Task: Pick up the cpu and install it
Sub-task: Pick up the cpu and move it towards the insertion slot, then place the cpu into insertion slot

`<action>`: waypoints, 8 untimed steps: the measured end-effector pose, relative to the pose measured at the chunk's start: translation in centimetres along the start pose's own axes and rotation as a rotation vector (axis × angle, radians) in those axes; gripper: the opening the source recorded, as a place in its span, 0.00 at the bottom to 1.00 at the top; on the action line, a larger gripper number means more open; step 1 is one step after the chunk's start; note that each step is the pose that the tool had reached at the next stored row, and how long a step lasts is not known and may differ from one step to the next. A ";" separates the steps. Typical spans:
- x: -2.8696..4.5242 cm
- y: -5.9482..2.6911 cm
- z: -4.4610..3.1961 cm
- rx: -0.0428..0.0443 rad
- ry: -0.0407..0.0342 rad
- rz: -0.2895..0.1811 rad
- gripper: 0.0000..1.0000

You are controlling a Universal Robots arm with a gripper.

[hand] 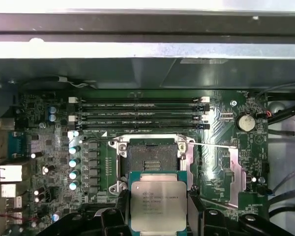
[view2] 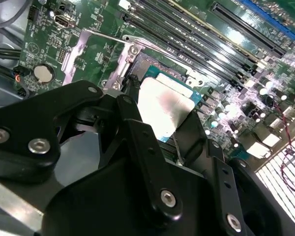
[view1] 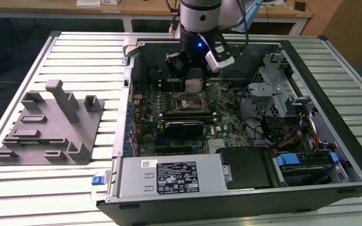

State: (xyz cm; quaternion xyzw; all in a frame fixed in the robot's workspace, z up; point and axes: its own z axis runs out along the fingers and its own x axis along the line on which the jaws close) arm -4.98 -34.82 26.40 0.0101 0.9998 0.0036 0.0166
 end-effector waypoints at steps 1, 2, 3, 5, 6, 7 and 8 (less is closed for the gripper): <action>-0.08 0.00 0.09 0.0000 0.0010 0.000 0.55; -0.11 0.00 0.10 0.0001 0.0012 0.000 0.55; -0.11 0.00 0.10 0.0002 0.0012 0.000 0.55; -0.13 0.00 0.11 0.0000 0.0012 0.000 0.55; -0.16 0.00 0.11 0.0000 0.0012 0.000 0.55; -0.16 0.00 0.11 0.0000 0.0012 0.000 0.55; -0.16 0.00 0.11 0.0000 0.0012 0.000 0.55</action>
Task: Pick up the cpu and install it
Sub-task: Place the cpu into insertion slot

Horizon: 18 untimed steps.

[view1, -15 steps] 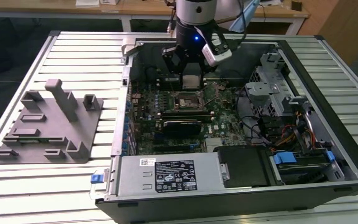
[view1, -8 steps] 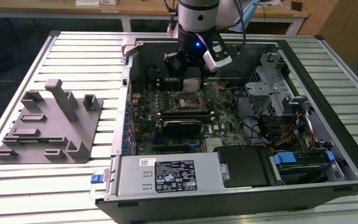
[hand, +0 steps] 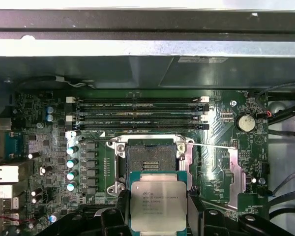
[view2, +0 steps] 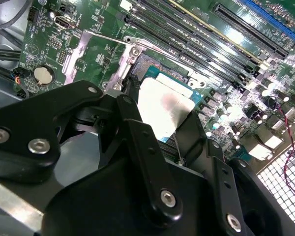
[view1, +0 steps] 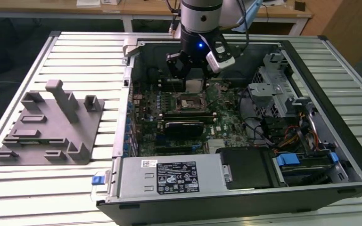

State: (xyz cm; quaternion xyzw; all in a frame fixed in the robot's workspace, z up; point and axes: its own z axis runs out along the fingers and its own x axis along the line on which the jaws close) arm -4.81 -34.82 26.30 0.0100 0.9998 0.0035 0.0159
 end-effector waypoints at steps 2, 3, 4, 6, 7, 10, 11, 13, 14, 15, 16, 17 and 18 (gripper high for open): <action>0.00 0.00 0.00 0.0000 0.0000 0.000 0.55; -0.01 0.00 0.00 0.0000 0.0000 0.000 0.55; -0.01 0.00 0.00 0.0000 0.0000 0.000 0.55; -0.01 0.00 0.00 0.0000 -0.0001 0.000 0.55; -0.01 0.00 0.00 0.0000 0.0000 0.000 0.55; -0.02 0.00 0.01 0.0002 -0.0002 0.009 0.55; -0.02 0.00 0.01 0.0007 -0.0002 0.024 0.55; -0.02 0.00 0.01 0.0018 -0.0004 0.058 0.55; -0.02 0.00 0.01 0.0024 -0.0006 0.076 0.55; -0.02 0.00 0.02 0.0030 -0.0007 0.094 0.55; -0.02 0.00 0.02 0.0036 -0.0008 0.112 0.55; -0.02 0.00 0.02 0.0042 -0.0010 0.132 0.55; -0.01 0.00 0.03 0.0048 -0.0011 0.150 0.55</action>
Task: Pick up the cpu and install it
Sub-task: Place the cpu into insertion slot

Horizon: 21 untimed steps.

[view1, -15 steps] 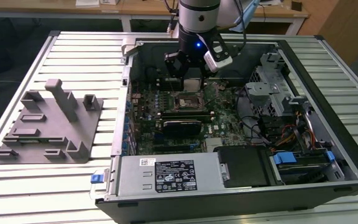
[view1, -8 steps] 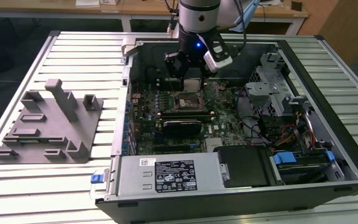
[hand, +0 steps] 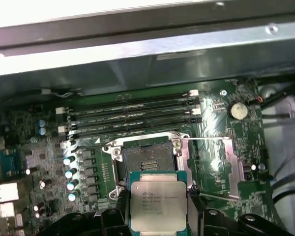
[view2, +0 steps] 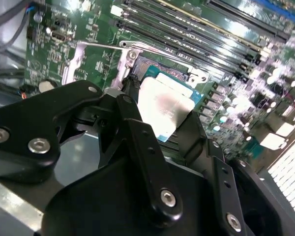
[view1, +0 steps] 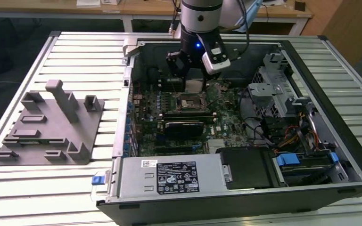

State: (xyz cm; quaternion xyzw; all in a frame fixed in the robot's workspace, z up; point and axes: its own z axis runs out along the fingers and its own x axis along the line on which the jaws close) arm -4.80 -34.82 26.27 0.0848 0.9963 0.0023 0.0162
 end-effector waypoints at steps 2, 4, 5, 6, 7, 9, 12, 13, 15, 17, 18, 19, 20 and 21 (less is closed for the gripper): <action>0.00 0.00 0.01 0.0011 -0.0003 0.035 0.55; 0.00 0.00 0.01 0.0023 -0.0005 0.071 0.55; 0.00 0.00 0.02 0.0029 -0.0007 0.091 0.55; 0.00 0.00 0.02 0.0034 -0.0008 0.109 0.55; 0.00 0.00 0.02 0.0040 -0.0010 0.127 0.55; 0.00 0.00 0.03 0.0052 -0.0012 0.163 0.55; 0.00 0.00 0.05 0.0071 -0.0016 0.217 0.55; 0.00 0.00 0.06 0.0076 -0.0018 0.235 0.55; 0.00 0.00 0.08 0.0086 -0.0021 0.269 0.55; 0.00 0.00 0.09 0.0098 -0.0023 0.304 0.55; 0.00 0.00 0.10 0.0103 -0.0024 0.322 0.55; 0.00 0.00 0.11 0.0108 -0.0025 0.340 0.55; 0.00 0.00 0.12 0.0115 -0.0027 0.359 0.55; 0.00 0.00 0.13 0.0120 -0.0028 0.377 0.55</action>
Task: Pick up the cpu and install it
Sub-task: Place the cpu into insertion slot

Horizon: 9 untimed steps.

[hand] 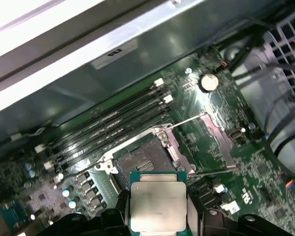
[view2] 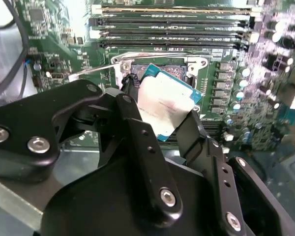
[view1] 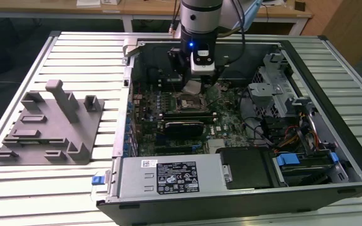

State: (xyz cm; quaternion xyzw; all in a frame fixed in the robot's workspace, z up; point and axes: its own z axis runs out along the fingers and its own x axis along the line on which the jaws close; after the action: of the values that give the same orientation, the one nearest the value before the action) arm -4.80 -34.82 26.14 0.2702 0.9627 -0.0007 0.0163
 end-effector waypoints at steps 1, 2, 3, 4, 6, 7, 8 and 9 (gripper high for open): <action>0.00 0.00 0.01 0.0006 -0.0002 0.018 0.55; 0.00 0.00 0.02 0.0011 -0.0002 0.036 0.55; 0.00 0.00 0.03 0.0018 -0.0004 0.054 0.55; 0.00 0.00 0.04 0.0023 -0.0006 0.072 0.55; 0.00 0.00 0.07 0.0034 -0.0008 0.108 0.55; 0.00 0.00 0.08 0.0041 -0.0010 0.127 0.55; 0.00 0.00 0.08 0.0047 -0.0011 0.145 0.55; 0.00 0.00 0.09 0.0053 -0.0013 0.163 0.55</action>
State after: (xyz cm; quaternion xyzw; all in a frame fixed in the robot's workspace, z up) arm -4.80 -34.82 26.05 0.3479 0.9374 -0.0021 0.0162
